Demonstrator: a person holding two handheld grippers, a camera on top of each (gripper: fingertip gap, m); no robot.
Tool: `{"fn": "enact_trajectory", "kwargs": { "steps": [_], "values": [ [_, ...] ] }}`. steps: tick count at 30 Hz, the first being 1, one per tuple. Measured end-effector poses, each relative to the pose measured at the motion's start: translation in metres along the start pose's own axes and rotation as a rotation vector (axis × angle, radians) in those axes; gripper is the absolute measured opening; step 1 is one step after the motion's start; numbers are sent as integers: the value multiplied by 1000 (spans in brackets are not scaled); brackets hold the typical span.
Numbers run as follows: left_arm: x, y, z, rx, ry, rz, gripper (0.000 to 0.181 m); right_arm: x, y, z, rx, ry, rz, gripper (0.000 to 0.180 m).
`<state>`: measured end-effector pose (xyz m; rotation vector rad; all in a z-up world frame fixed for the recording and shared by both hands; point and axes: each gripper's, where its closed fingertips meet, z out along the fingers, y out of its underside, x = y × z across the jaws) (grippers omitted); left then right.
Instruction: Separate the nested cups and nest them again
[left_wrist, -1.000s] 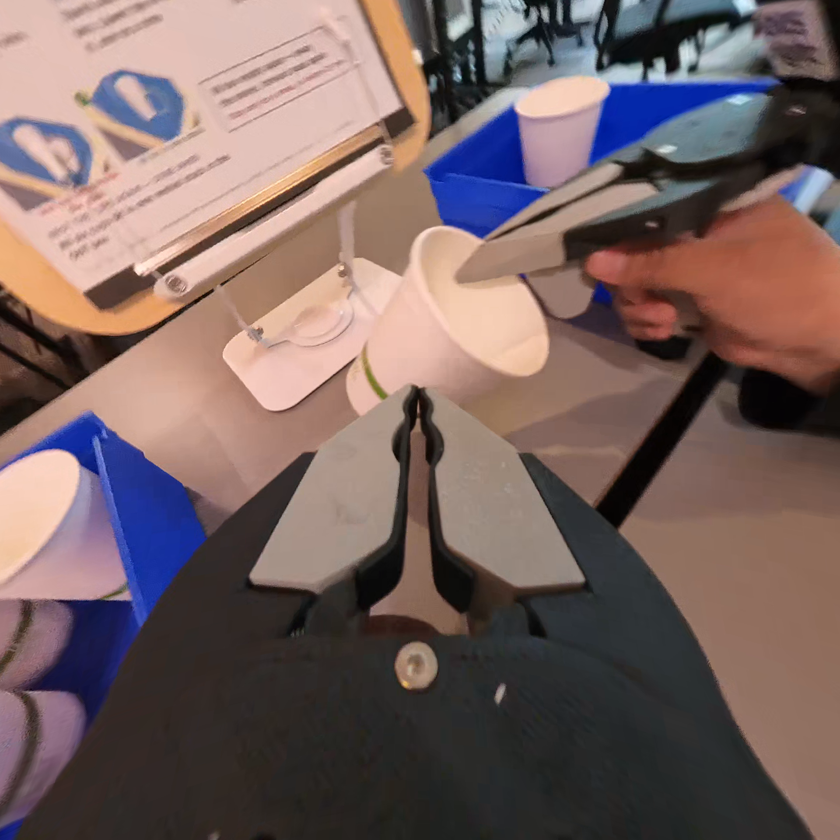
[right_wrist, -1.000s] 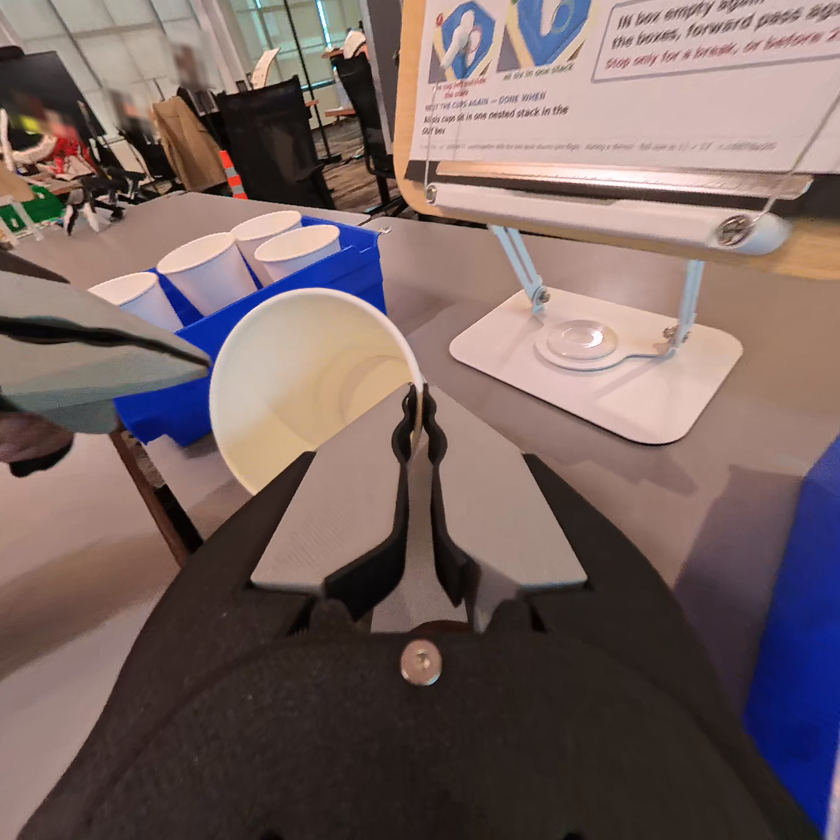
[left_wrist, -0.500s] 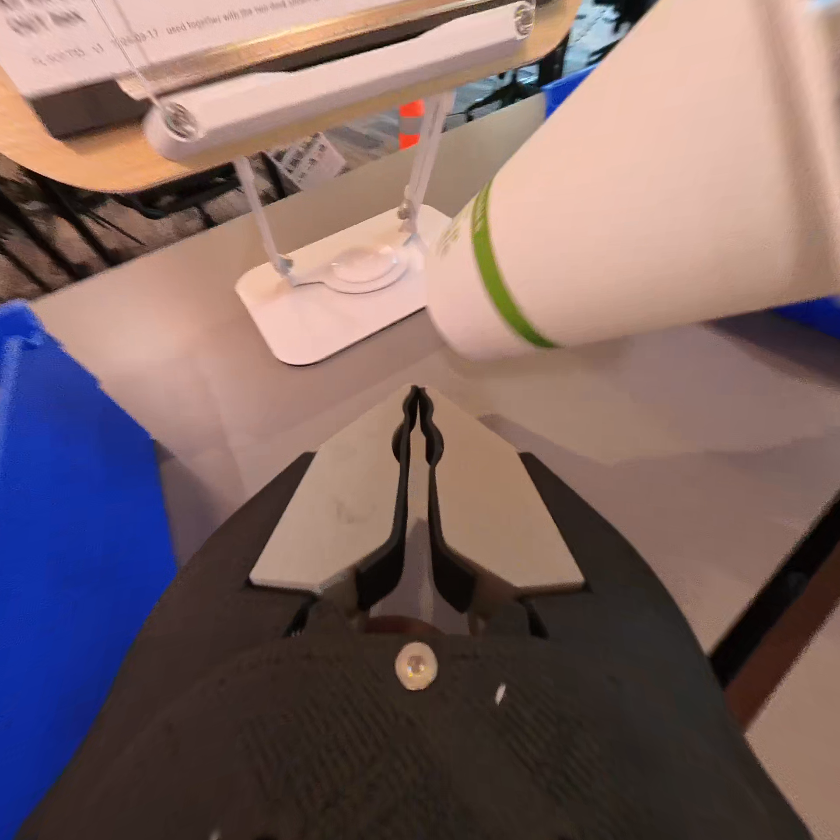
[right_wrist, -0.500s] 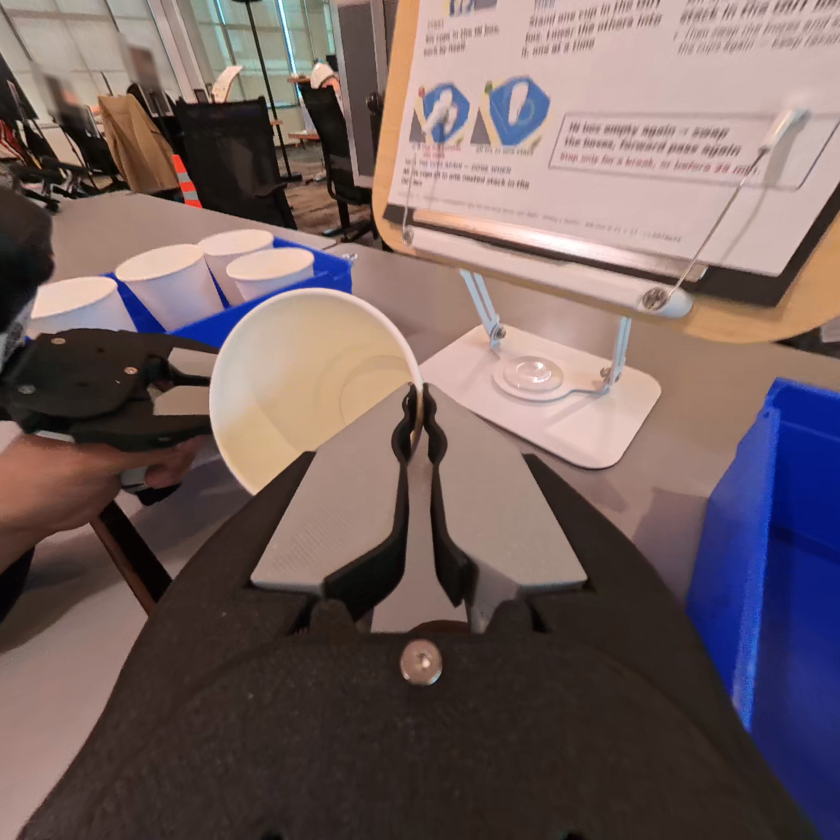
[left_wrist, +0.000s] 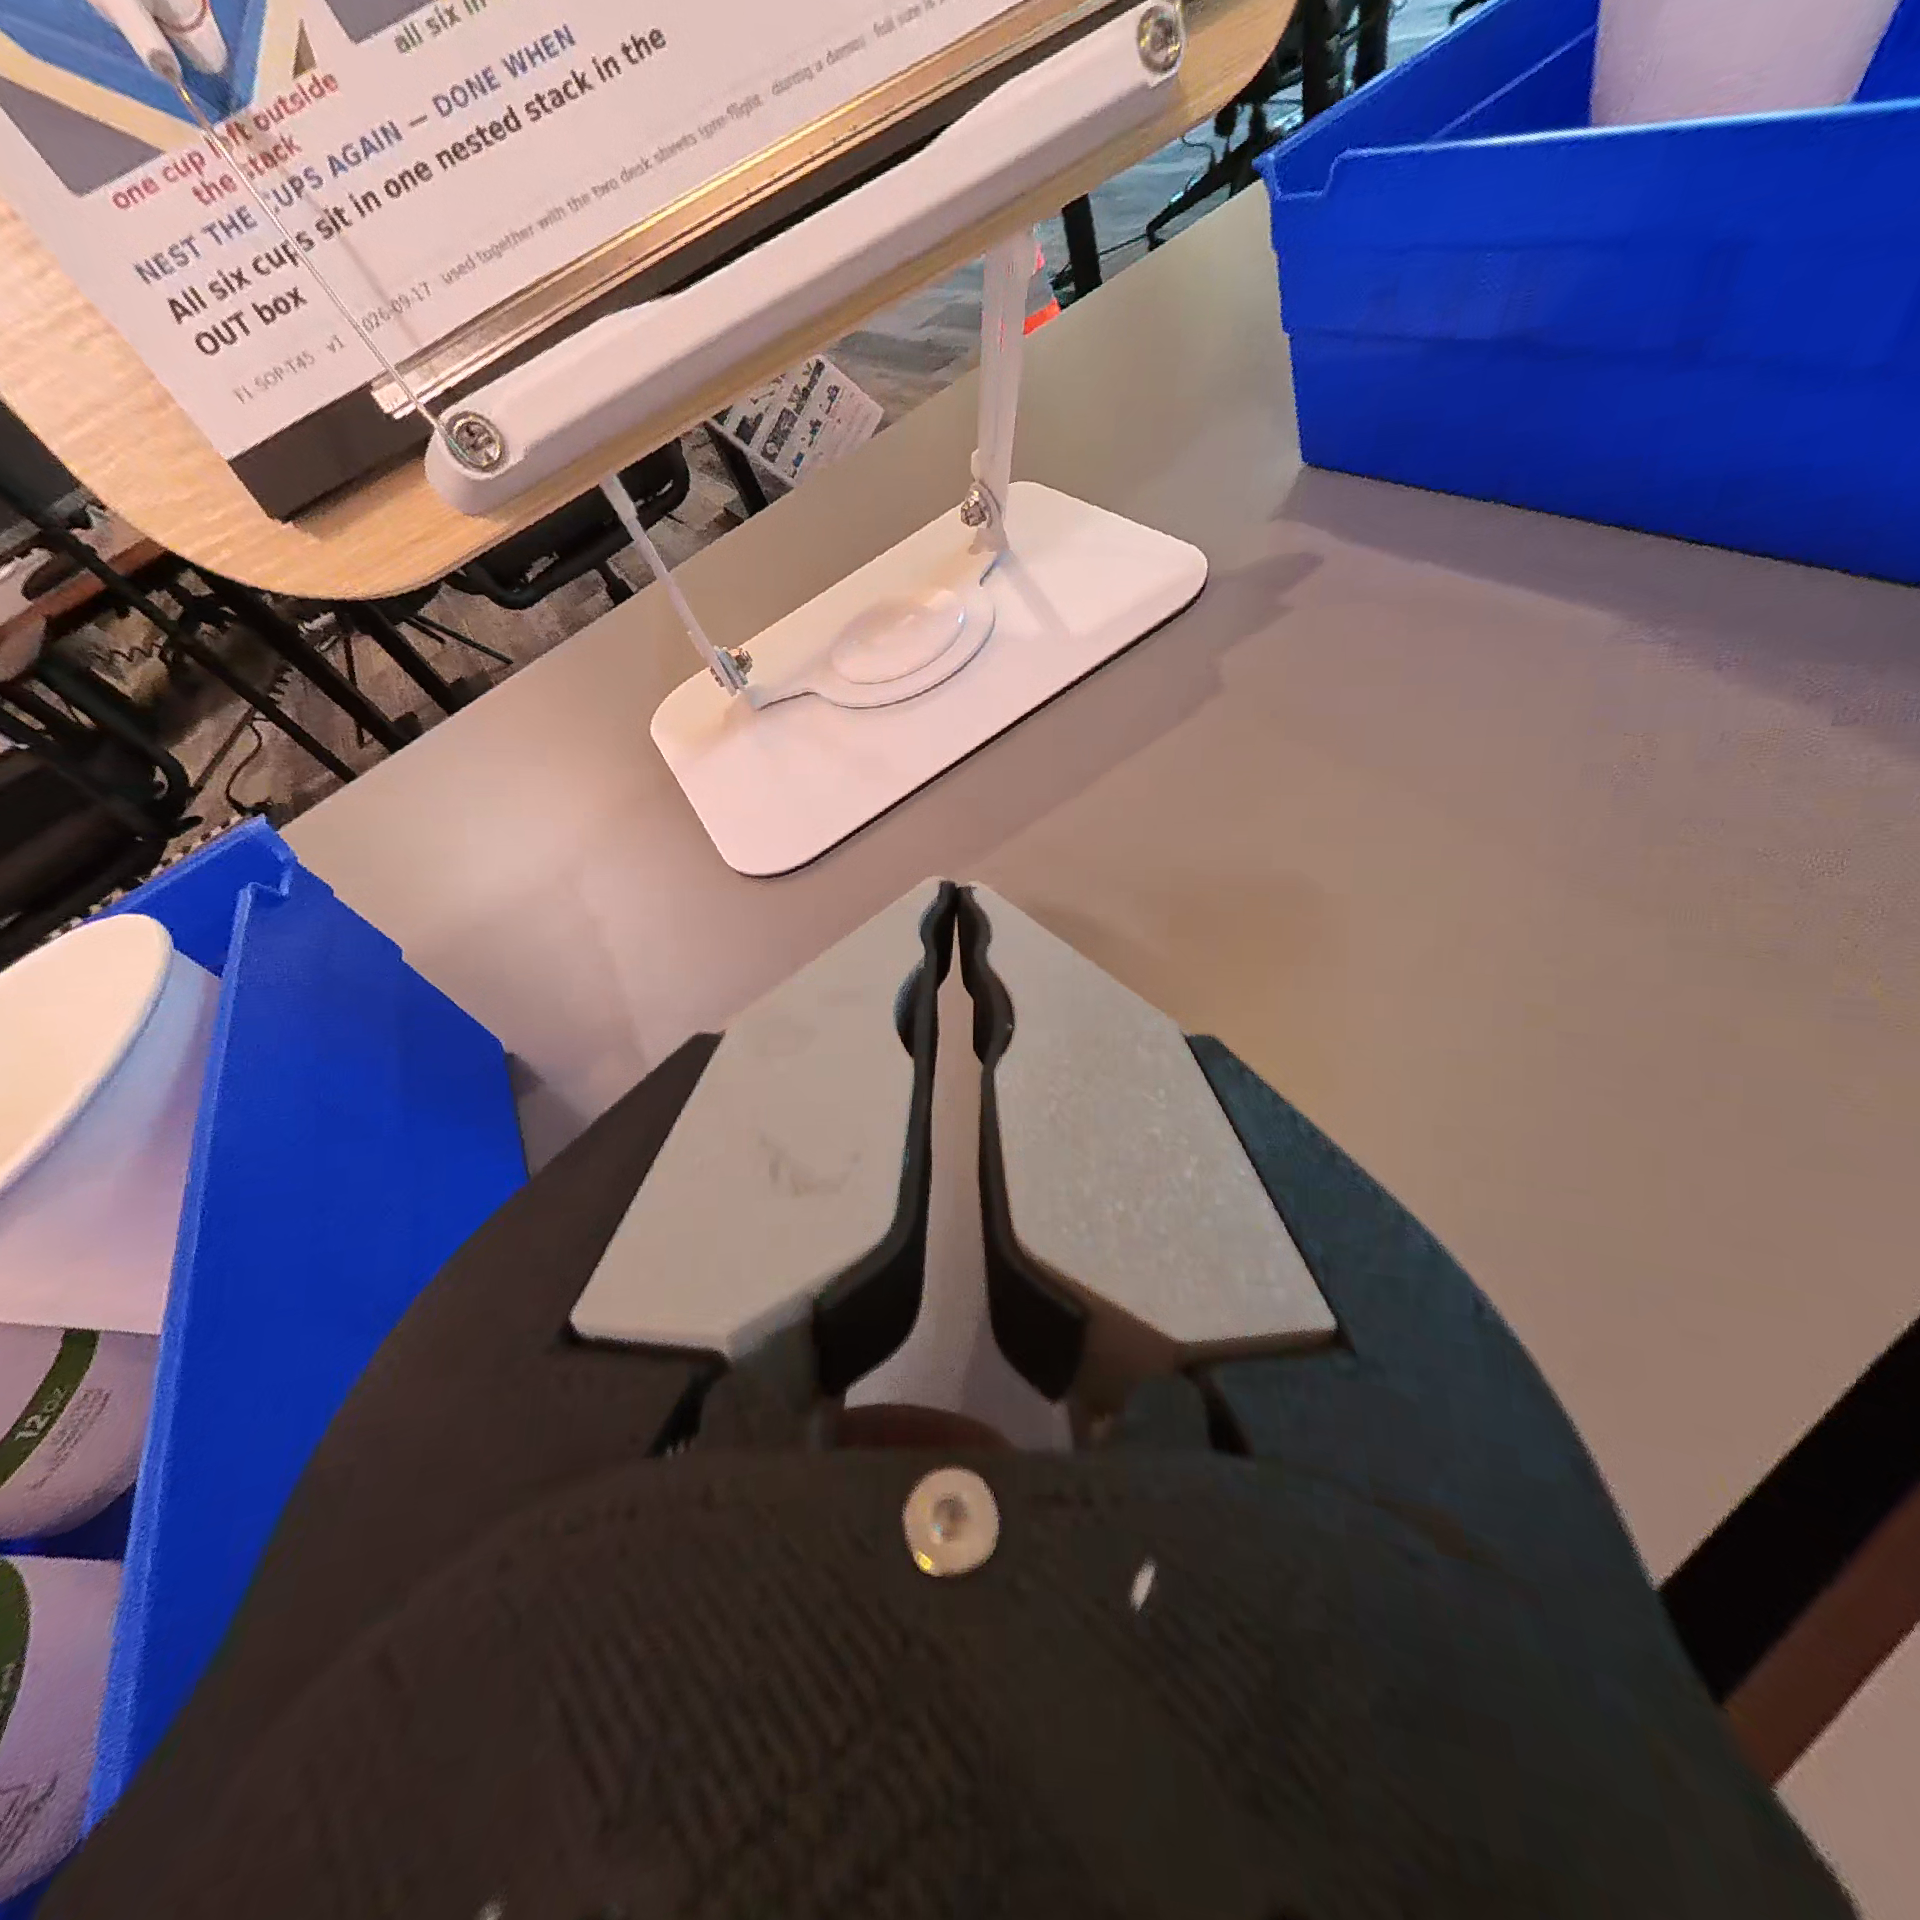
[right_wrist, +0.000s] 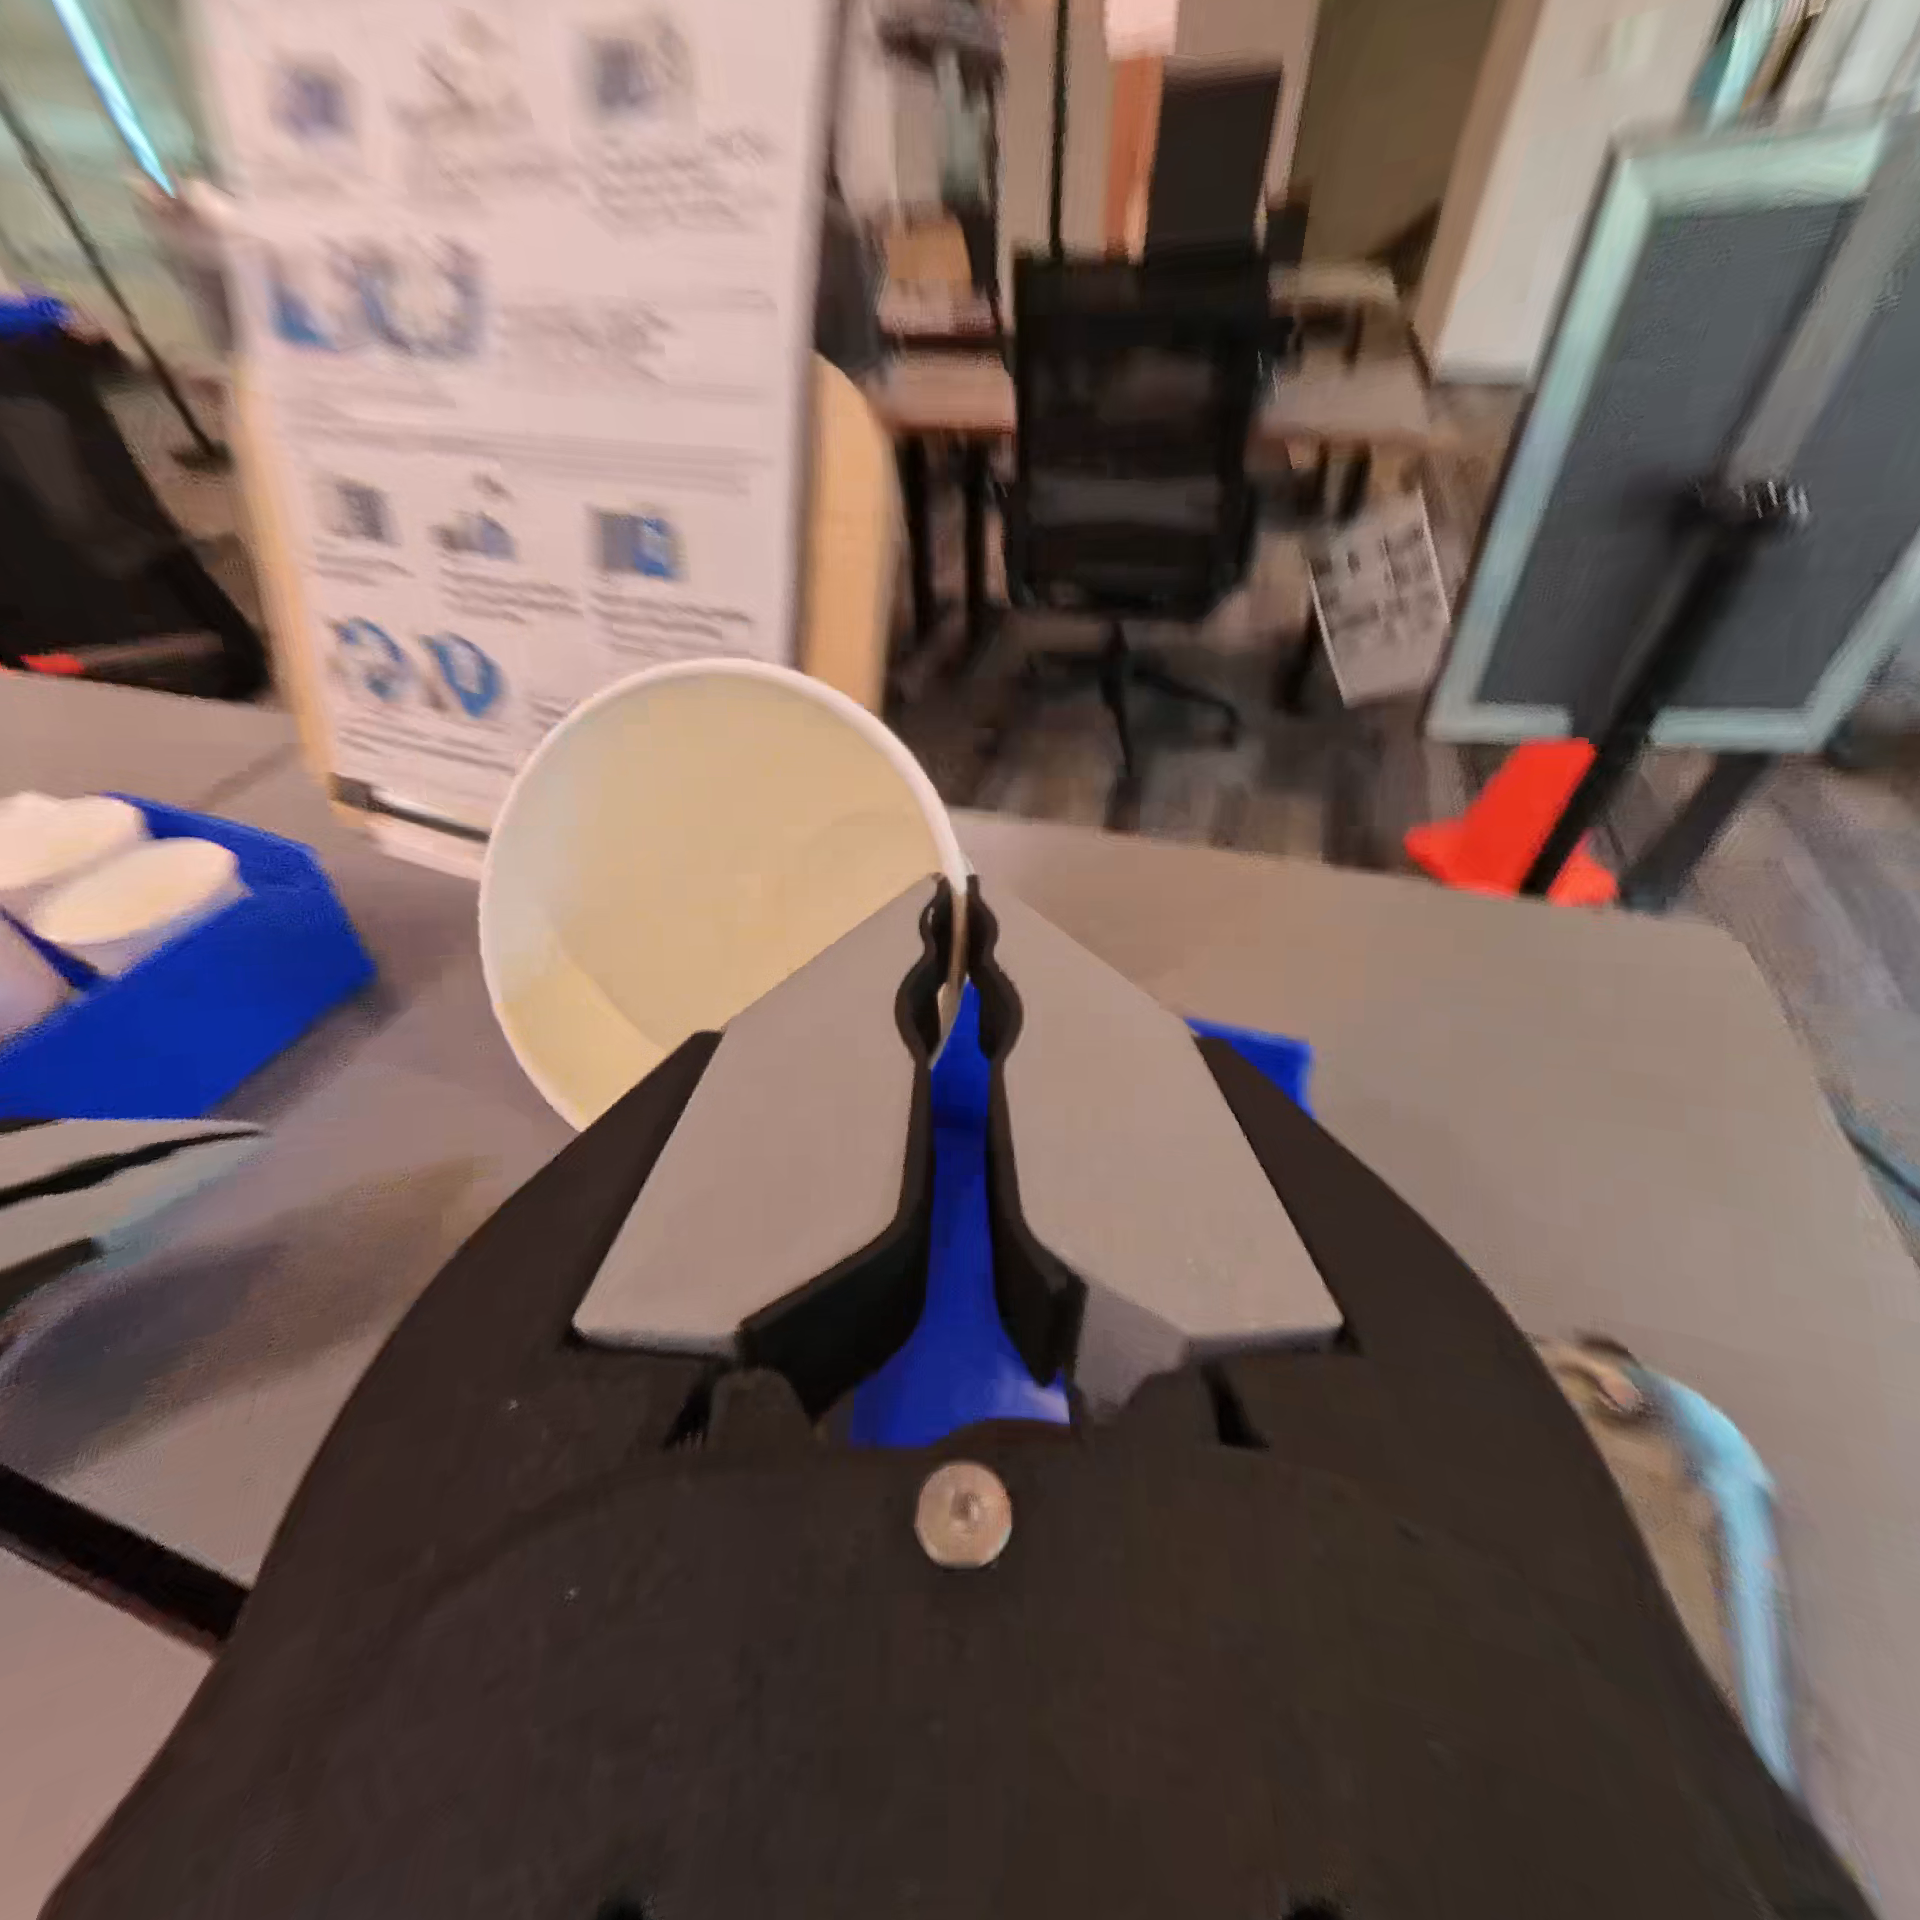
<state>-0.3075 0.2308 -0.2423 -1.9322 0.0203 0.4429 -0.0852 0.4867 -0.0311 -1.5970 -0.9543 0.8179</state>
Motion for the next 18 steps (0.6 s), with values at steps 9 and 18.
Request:
{"fn": "enact_trajectory", "kwargs": {
  "steps": [9,18],
  "values": [
    [-3,4,2,-11,0,-16,0,91,65,44,-484,134,69,0],
    [0,4,1,-24,5,18,0,105,106,77,-656,142,146,0]
  ]
}}
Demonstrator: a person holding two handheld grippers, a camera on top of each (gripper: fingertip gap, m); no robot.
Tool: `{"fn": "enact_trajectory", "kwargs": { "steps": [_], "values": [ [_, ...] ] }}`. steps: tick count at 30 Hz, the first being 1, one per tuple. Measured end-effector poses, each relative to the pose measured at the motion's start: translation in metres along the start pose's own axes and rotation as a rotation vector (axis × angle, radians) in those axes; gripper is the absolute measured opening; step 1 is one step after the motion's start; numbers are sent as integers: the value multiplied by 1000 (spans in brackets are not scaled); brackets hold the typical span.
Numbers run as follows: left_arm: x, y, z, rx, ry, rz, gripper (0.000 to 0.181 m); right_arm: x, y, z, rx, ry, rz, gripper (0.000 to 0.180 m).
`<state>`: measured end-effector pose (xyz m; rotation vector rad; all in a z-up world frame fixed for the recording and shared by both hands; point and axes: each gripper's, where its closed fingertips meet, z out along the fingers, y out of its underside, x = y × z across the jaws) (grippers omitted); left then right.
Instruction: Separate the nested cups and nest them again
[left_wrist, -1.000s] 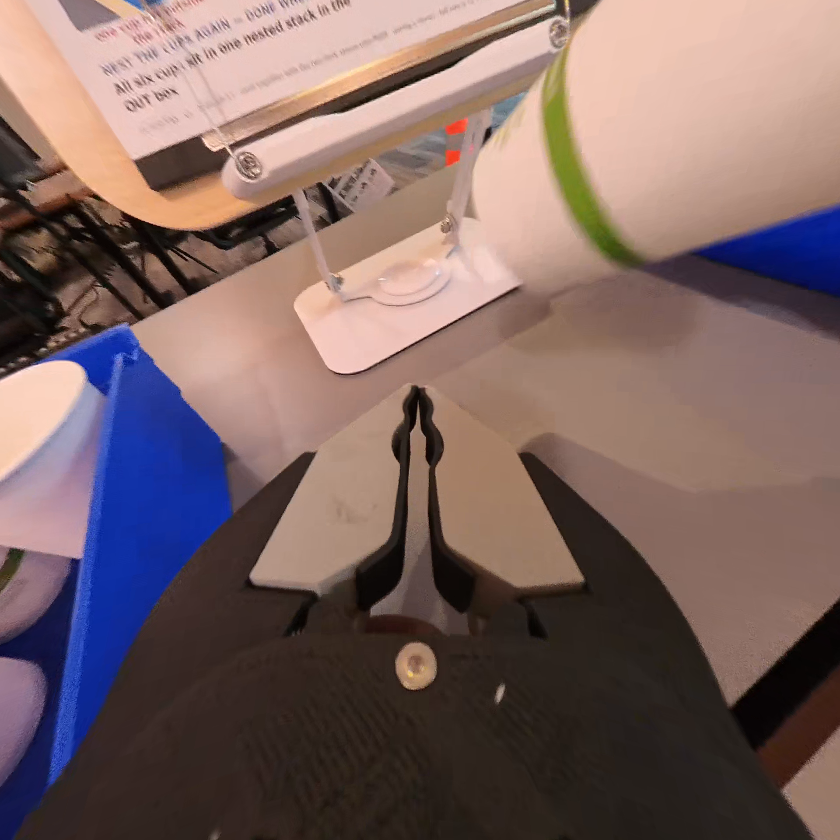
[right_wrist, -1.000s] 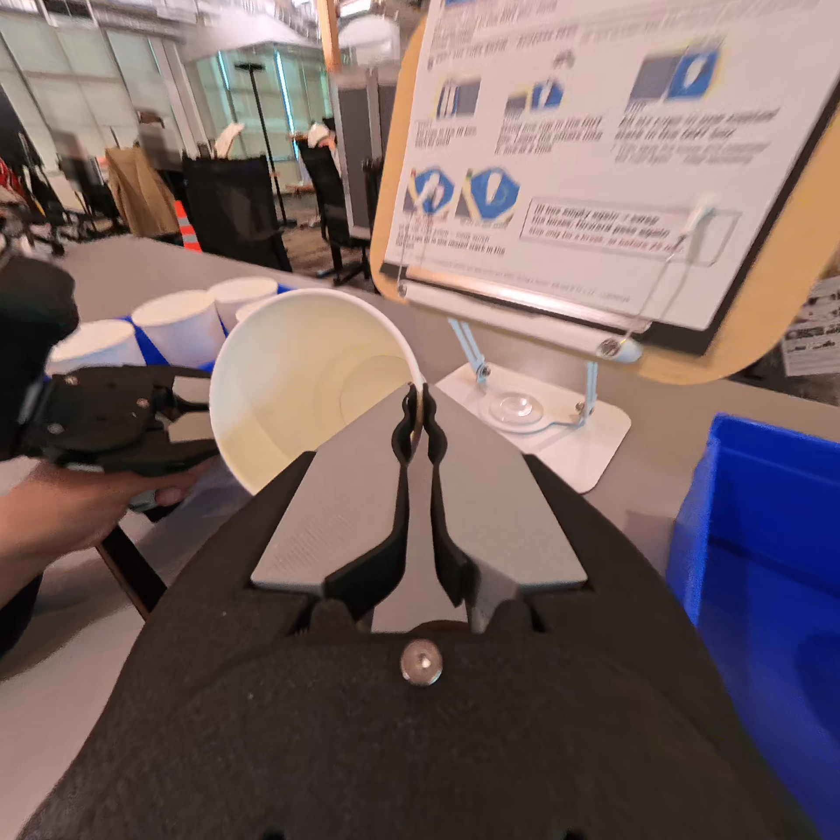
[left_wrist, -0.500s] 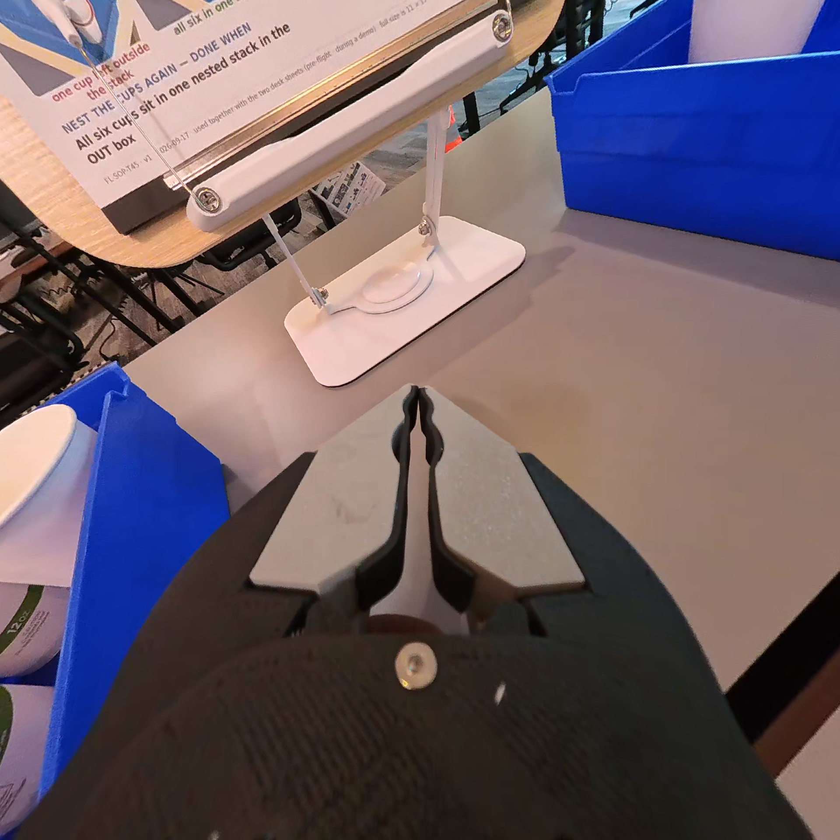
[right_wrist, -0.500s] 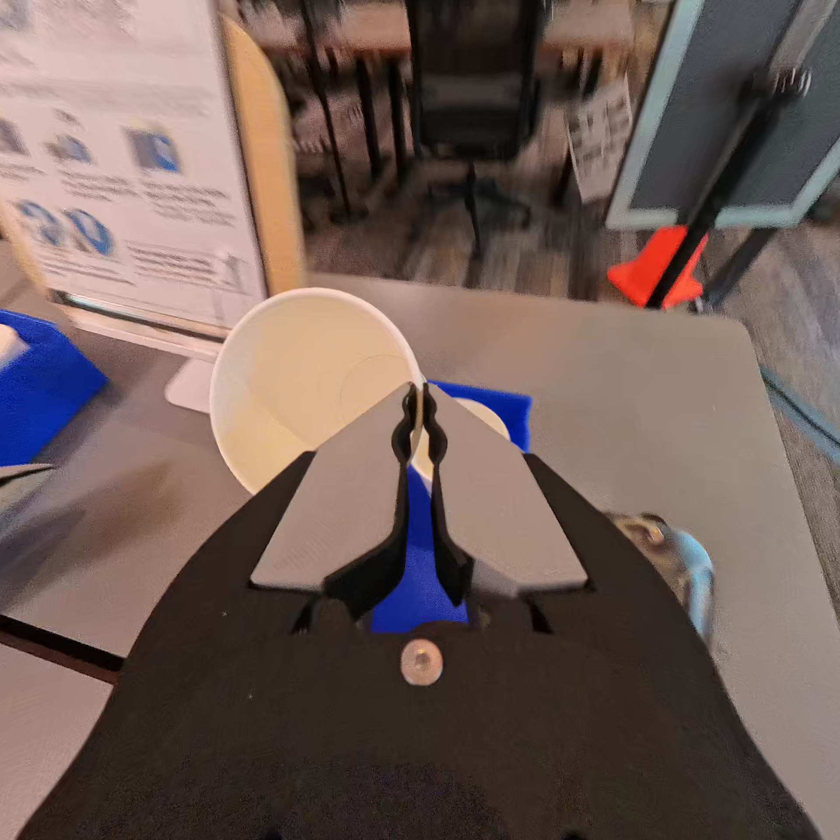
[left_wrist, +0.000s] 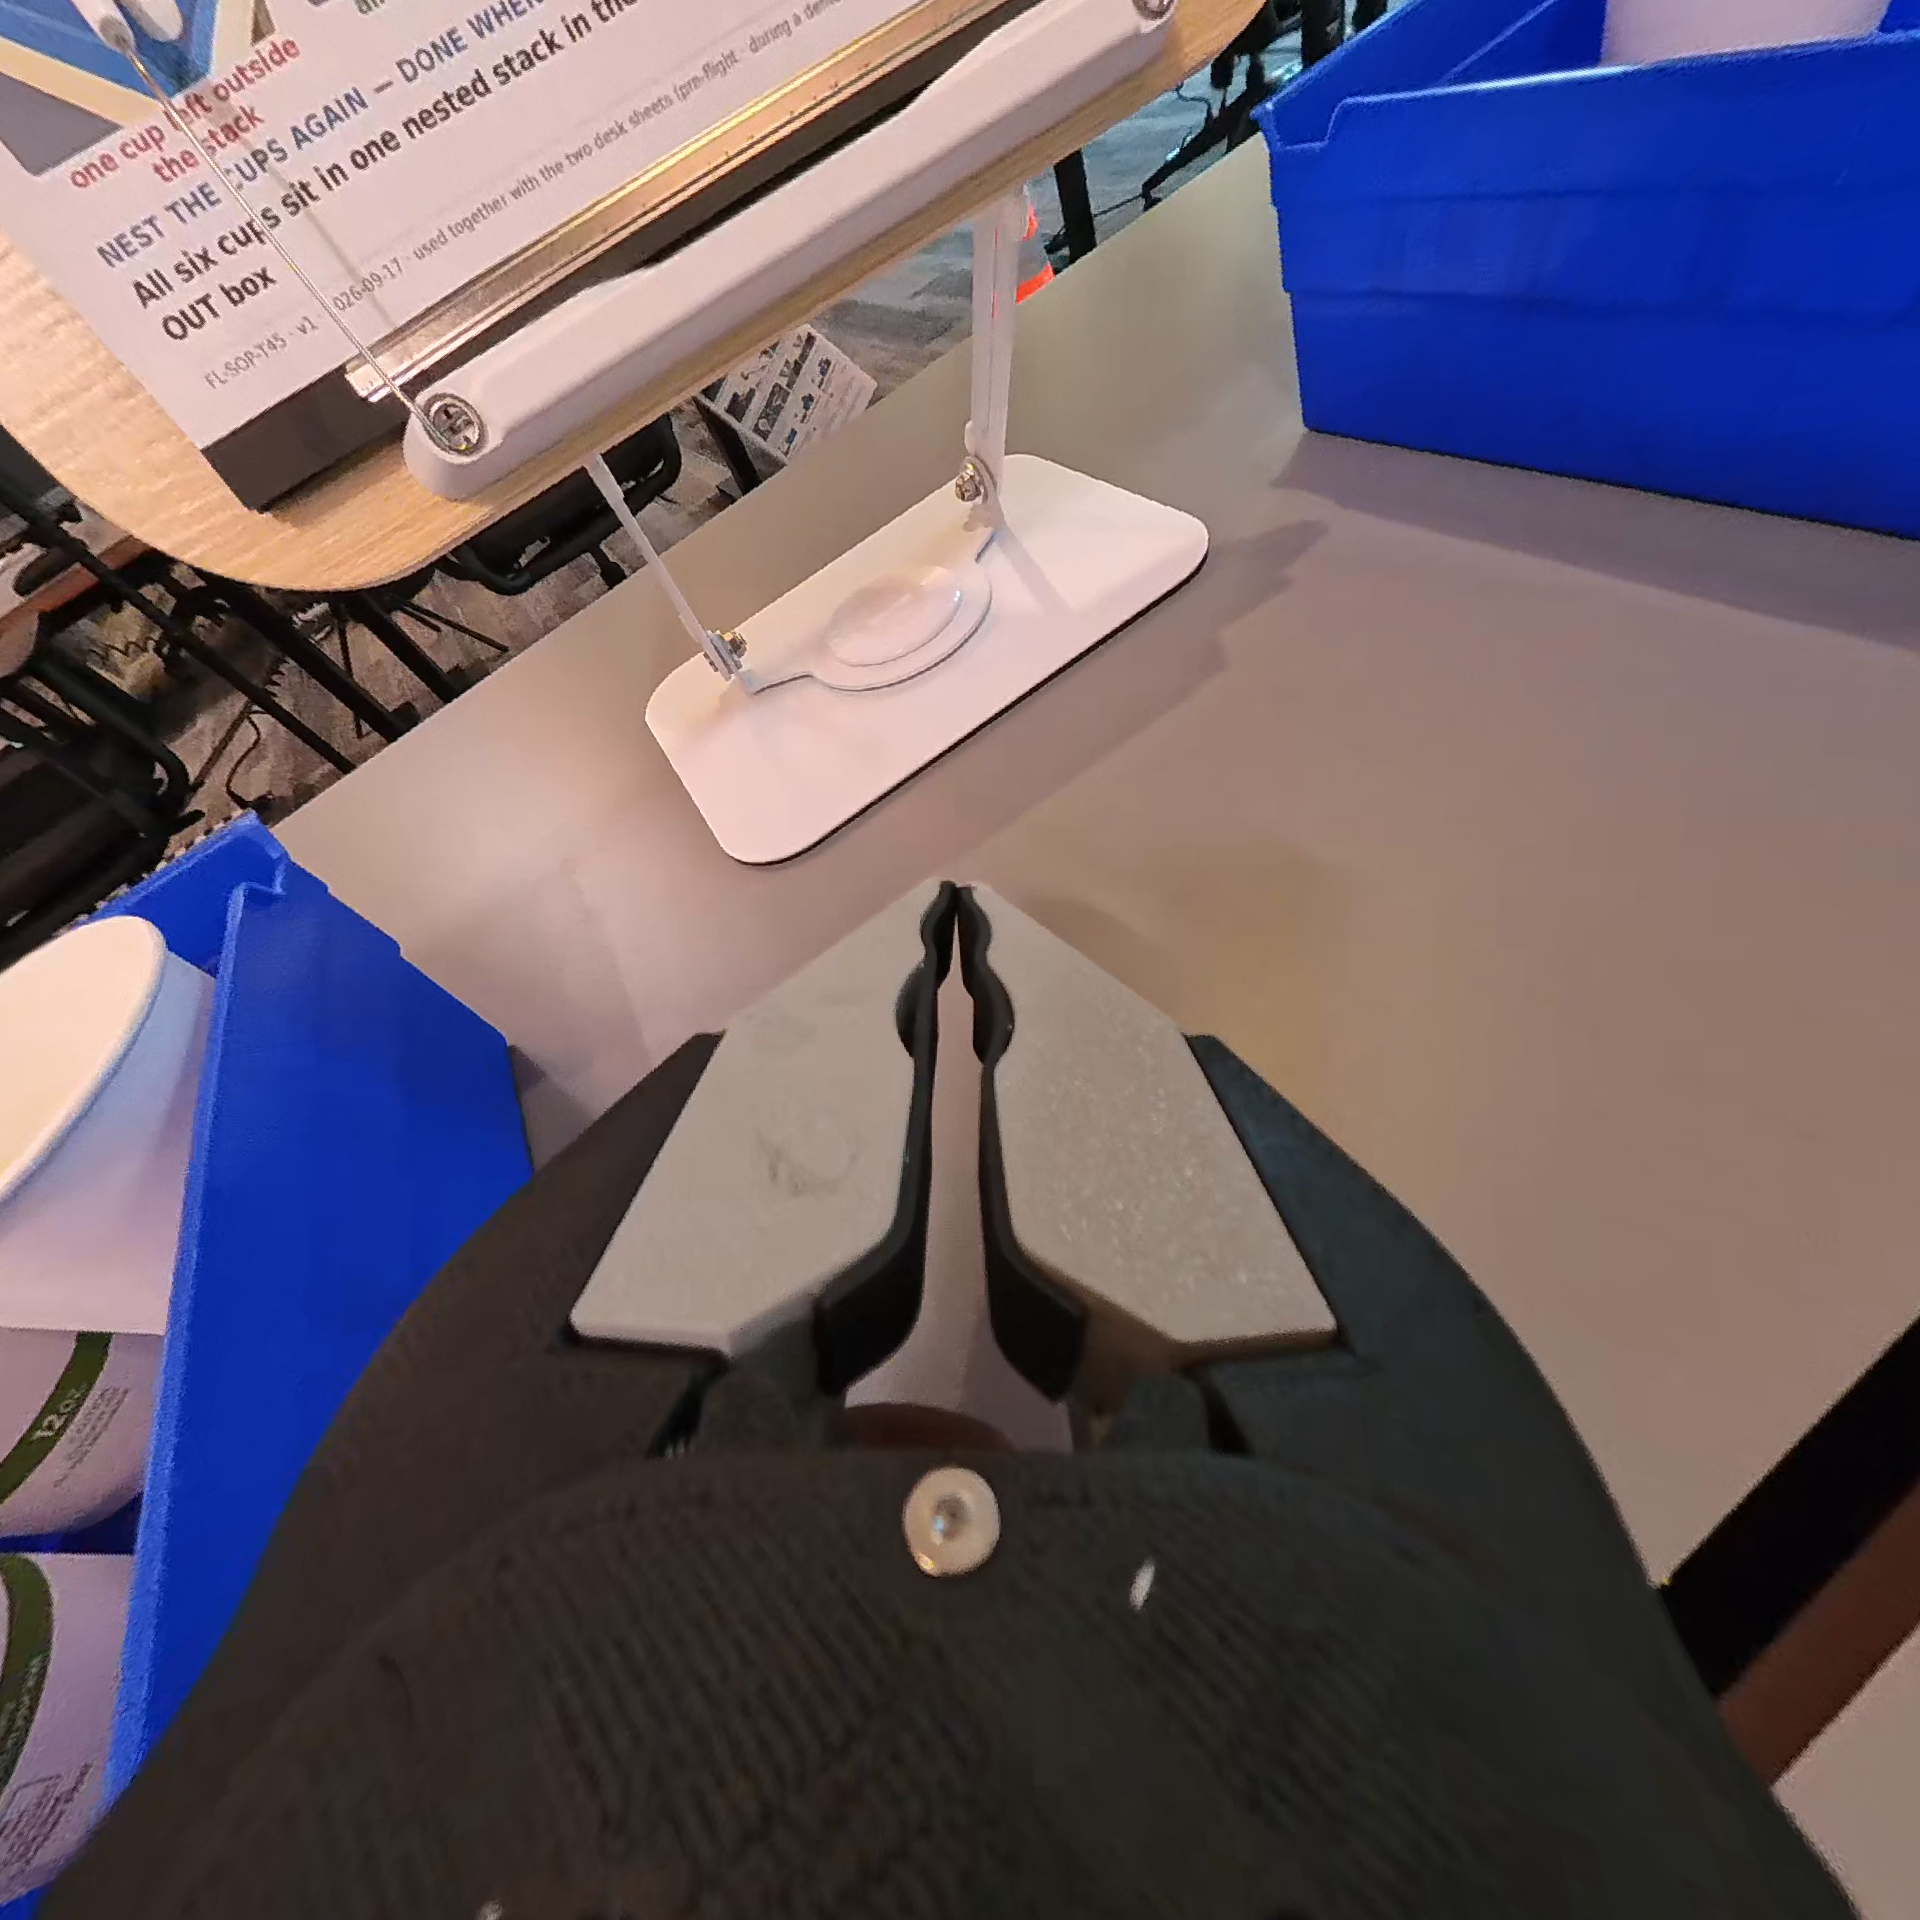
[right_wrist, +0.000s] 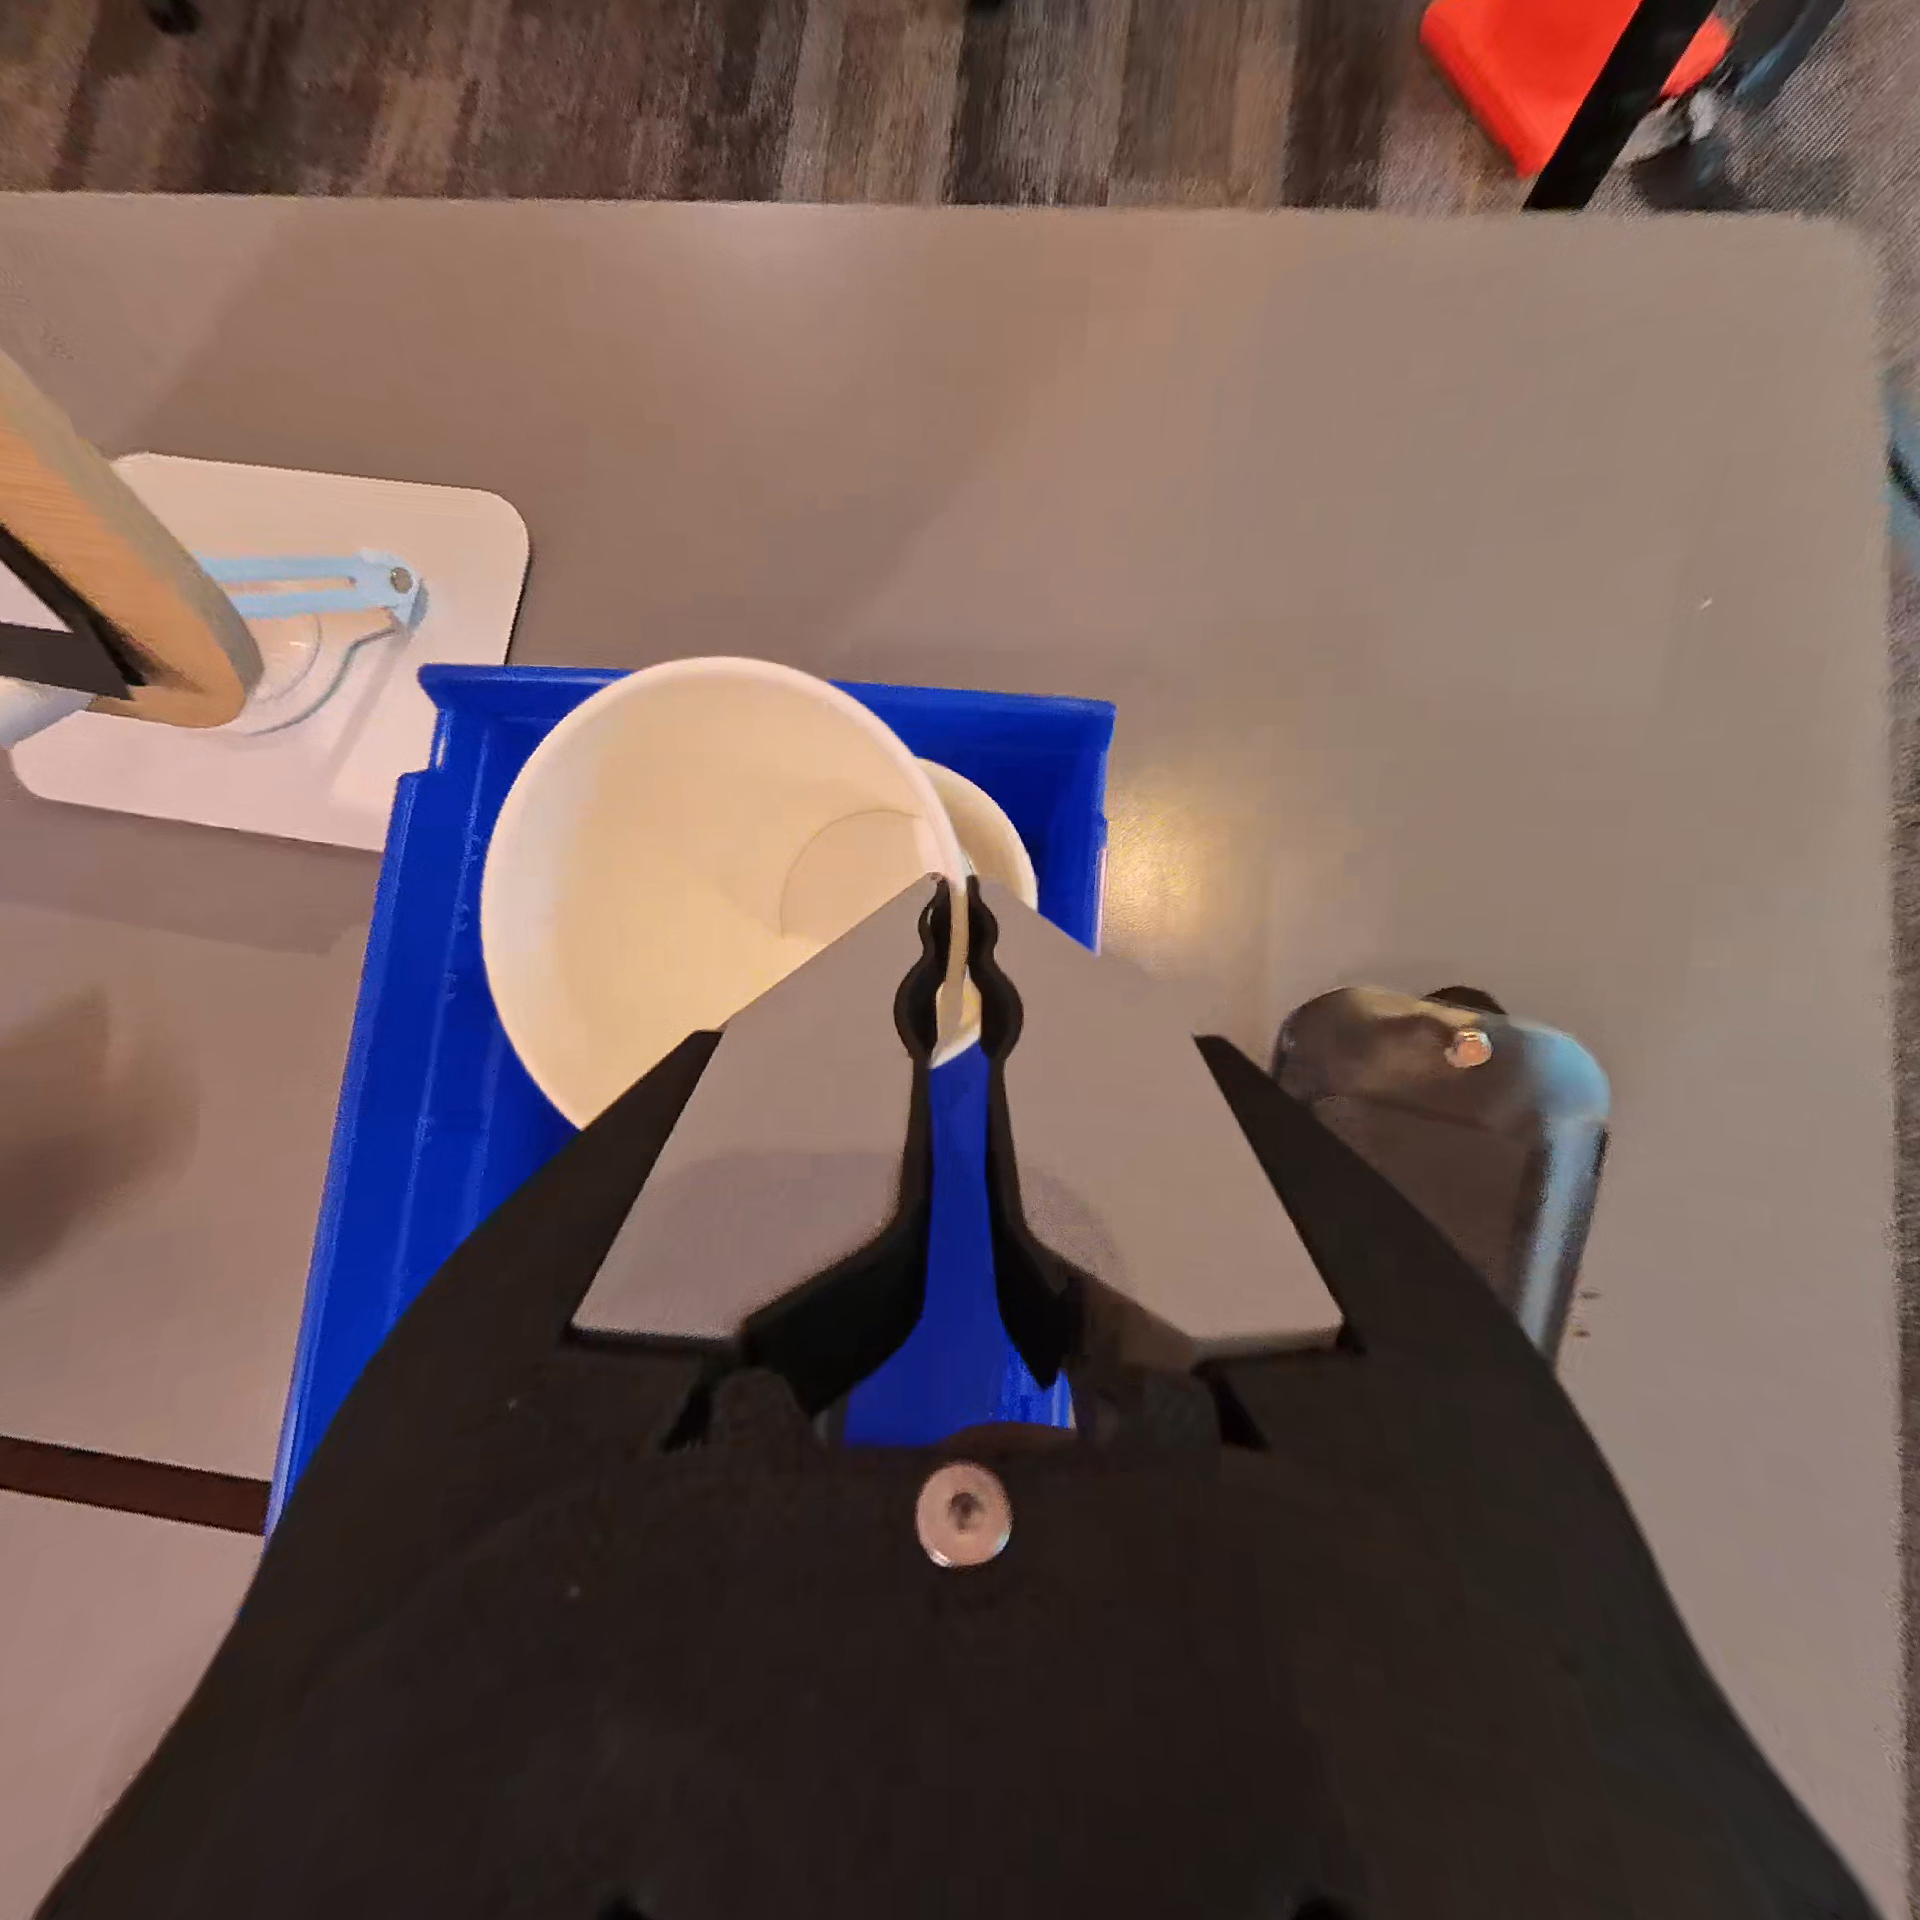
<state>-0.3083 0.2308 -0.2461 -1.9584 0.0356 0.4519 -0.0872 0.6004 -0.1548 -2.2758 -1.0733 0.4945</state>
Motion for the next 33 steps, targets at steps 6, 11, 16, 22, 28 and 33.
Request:
{"fn": "enact_trajectory", "kwargs": {
  "steps": [6,11,16,22,28,33],
  "values": [
    [0,-2,-2,9,4,-10,0,10,11,20,-23,10,29,1],
    [1,-2,-1,5,10,-6,0,9,10,22,-2,1,40,1],
    [1,-1,-1,4,11,-6,0,12,3,13,22,39,15,19],
    [1,-1,-1,5,11,-9,0,12,5,10,24,49,0,15],
    [0,0,0,3,13,-19,0,13,15,18,2,48,3,16],
    [1,1,0,0,12,-8,0,17,25,29,-29,54,17,17]
  ]
}}
